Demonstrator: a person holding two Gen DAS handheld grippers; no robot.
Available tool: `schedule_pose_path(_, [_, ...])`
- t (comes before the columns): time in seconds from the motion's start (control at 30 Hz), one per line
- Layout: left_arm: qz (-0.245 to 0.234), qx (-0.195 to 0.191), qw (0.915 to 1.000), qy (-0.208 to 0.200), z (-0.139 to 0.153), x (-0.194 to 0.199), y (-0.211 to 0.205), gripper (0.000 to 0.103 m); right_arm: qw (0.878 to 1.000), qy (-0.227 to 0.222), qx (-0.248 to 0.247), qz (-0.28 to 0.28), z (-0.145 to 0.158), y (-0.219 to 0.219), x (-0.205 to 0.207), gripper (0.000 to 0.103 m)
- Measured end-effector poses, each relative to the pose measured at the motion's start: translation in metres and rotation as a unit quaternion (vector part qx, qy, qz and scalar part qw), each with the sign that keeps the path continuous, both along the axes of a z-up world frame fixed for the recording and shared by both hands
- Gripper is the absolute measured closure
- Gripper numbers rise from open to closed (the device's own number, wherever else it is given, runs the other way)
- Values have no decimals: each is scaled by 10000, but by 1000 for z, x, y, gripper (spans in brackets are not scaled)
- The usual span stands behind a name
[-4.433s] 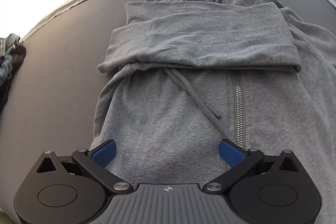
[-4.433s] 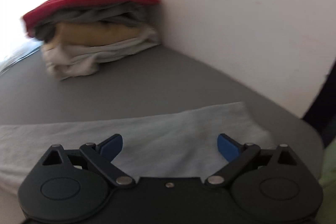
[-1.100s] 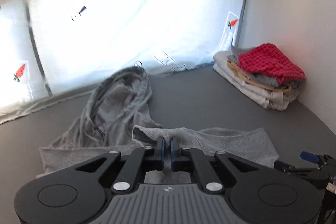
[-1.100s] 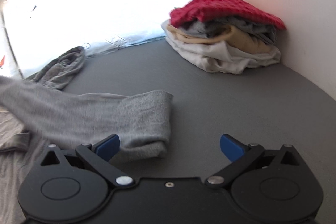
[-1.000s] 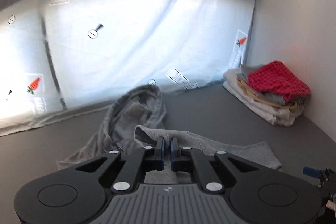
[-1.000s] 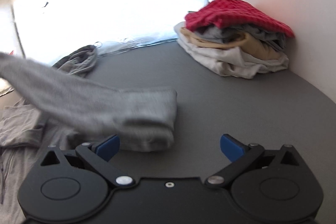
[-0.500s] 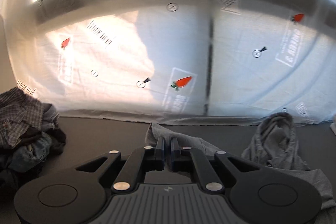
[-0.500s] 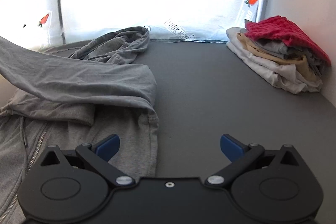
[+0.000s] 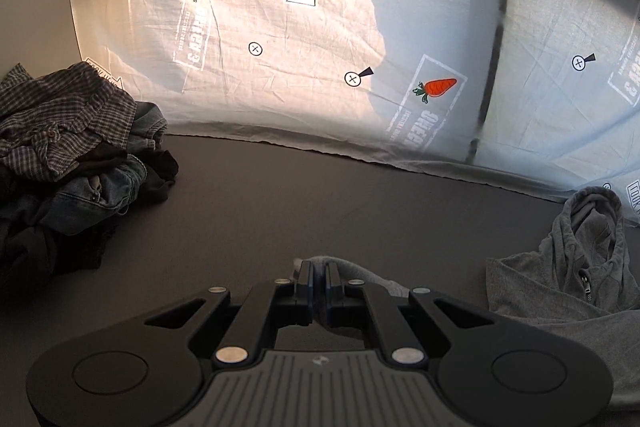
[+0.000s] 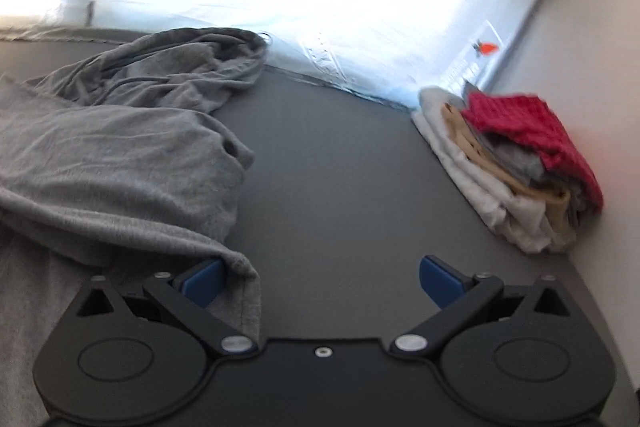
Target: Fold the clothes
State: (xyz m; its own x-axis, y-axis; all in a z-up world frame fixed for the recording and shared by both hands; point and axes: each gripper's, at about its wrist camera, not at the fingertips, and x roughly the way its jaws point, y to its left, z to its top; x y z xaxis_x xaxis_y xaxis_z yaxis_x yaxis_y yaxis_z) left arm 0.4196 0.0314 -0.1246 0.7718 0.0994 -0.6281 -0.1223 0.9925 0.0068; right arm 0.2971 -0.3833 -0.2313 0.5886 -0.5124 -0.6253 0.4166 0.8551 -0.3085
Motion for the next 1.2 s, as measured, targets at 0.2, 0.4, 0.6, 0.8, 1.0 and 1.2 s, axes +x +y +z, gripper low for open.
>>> schedule_pose_path(0.2, [415,34,9968,681,-32,-3,4,92,9937,-140,1098,-181,3,-30,-31,0])
schedule_pose_path(0.4, [611,-191,9935,938,-40,-7,3,86,9578,-1168,2579,-498,26,-69,-42,31])
schedule_pose_path(0.6, [415,-389,9921,1114,-46,-10,-14,80,9073,-1534,3905,-274,17,-85,-3,82])
schedule_pose_path(0.8, [69,-418,9889,1422,-60,-12,-33,78,8727,-1670,4570,-413,1,-93,34,79])
schedule_pose_path(1.0, [-101,-349,9831,1796,-79,-10,-46,78,8153,-1653,5466,-956,-27,-110,51,62])
schedule_pose_path(1.2, [-159,-201,9821,1867,-84,-7,-53,76,7785,-1765,5899,-1212,-41,-122,68,77])
